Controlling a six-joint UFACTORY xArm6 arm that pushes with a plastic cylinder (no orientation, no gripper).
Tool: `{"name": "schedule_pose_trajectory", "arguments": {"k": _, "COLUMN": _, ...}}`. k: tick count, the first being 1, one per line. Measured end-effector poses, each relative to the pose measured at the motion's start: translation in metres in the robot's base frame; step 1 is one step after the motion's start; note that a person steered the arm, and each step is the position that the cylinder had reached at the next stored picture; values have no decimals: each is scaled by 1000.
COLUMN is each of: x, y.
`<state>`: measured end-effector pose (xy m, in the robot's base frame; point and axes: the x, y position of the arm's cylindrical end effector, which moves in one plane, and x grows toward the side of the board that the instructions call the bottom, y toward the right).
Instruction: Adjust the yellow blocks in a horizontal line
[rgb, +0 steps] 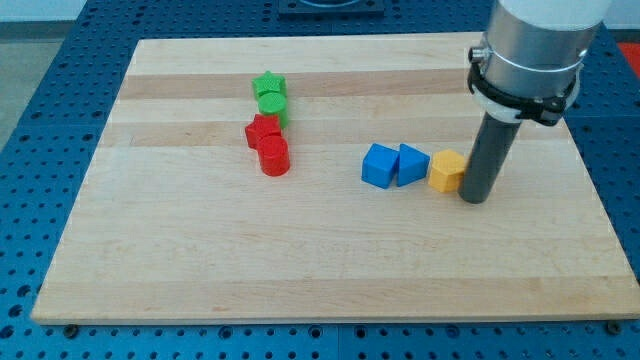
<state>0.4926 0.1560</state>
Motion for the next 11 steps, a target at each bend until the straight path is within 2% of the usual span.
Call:
{"name": "schedule_pose_trajectory", "arguments": {"k": 3, "x": 6, "y": -34}}
{"name": "schedule_pose_trajectory", "arguments": {"k": 6, "x": -6, "y": -29}}
{"name": "schedule_pose_trajectory", "arguments": {"k": 8, "x": 4, "y": 22}}
{"name": "schedule_pose_trajectory", "arguments": {"k": 11, "x": -14, "y": 31}}
